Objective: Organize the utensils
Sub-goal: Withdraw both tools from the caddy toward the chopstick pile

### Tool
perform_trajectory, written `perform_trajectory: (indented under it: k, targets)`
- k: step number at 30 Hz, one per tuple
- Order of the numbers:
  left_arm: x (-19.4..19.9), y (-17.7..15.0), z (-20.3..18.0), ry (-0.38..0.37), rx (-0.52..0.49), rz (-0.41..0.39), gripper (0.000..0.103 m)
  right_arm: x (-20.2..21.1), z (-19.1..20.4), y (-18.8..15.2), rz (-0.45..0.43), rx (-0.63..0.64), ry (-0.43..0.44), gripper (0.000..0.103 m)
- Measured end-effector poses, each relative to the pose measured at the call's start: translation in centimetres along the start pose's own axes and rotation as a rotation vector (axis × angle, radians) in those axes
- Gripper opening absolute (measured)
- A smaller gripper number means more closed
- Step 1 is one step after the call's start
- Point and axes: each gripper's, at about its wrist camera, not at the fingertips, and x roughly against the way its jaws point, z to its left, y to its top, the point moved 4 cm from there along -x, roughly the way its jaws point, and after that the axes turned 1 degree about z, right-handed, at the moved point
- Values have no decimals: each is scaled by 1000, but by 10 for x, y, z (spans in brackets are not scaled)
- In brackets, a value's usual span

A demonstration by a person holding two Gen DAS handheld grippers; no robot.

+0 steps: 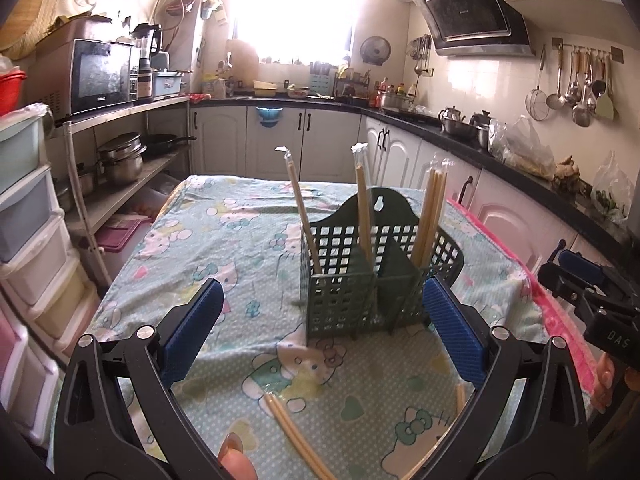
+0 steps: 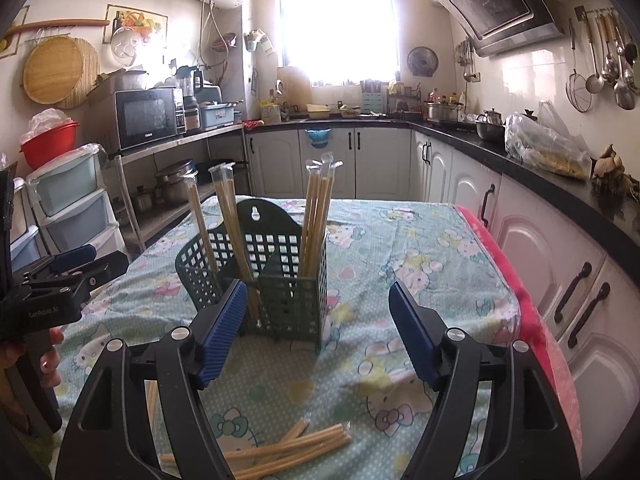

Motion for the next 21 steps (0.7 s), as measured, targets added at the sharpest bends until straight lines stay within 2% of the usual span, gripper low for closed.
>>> perform_trajectory:
  k: [21]
  targets:
    - [-13,-30,10,53,-25,85,92,-7,-11,-40,90,-53,5,71]
